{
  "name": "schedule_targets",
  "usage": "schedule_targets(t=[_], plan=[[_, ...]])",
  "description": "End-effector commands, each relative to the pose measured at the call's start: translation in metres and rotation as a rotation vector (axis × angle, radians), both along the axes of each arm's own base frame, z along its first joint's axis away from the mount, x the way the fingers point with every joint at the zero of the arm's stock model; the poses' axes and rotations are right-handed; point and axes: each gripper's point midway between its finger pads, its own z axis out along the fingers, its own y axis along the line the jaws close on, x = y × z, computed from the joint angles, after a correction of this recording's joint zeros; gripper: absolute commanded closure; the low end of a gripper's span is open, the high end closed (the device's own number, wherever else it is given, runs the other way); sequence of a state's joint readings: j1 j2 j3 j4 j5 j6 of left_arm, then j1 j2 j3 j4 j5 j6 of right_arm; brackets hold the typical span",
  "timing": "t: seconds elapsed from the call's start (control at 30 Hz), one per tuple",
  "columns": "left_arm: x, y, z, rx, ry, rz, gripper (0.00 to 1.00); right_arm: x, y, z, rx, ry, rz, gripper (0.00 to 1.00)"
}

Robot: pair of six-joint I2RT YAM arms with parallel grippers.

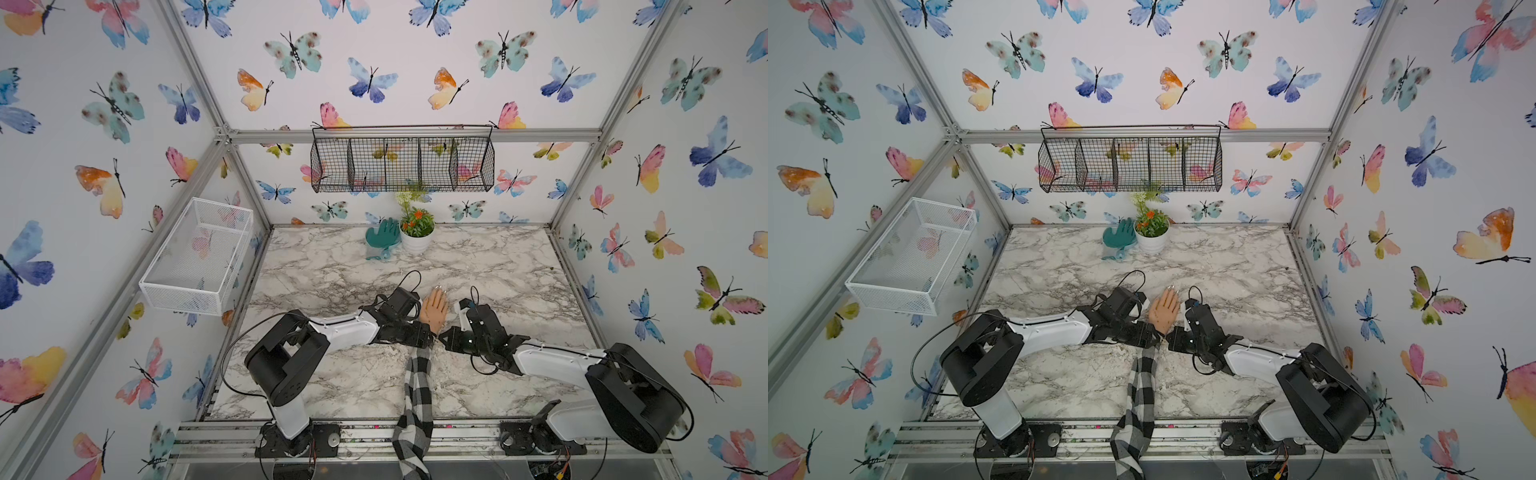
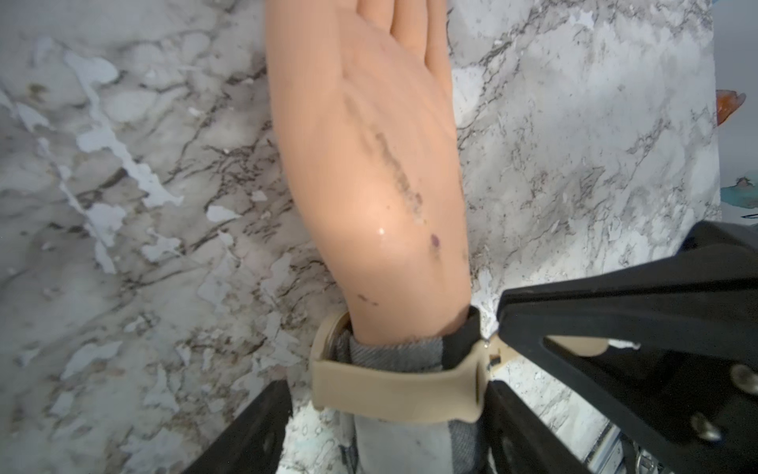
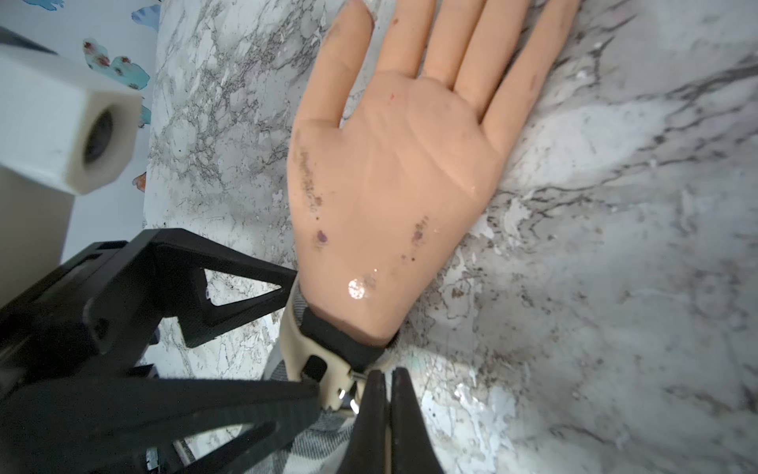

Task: Take off the watch
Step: Untie the watch from the hand.

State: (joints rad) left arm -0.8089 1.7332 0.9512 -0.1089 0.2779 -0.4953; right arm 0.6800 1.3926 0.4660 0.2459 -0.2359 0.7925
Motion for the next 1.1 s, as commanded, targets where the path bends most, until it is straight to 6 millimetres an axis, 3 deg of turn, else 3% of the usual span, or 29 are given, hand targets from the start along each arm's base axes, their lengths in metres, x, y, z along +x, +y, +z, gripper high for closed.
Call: schedule_targets(t=[0.0, 0.27, 0.4, 0.77, 1.07], plan=[[-0.003, 0.023, -0.034, 0.113, 0.024, 0.033, 0.27, -0.011, -0.004, -0.014, -0.021, 0.034, 0.02, 0.98], [-0.009, 0.039, -0.061, 0.099, 0.1, 0.088, 0.28, -0.023, -0.006, -0.038, -0.055, 0.1, 0.059, 0.98], [-0.013, 0.042, -0.067, 0.098, 0.112, 0.095, 0.28, -0.024, 0.002, -0.039, -0.024, 0.098, 0.094, 0.98], [-0.017, 0.042, -0.07, 0.083, 0.126, 0.096, 0.28, -0.015, 0.01, -0.007, 0.052, 0.033, 0.08, 0.98], [-0.021, 0.046, -0.074, 0.084, 0.134, 0.099, 0.28, -0.005, 0.021, 0.033, 0.154, -0.038, 0.07, 0.98]])
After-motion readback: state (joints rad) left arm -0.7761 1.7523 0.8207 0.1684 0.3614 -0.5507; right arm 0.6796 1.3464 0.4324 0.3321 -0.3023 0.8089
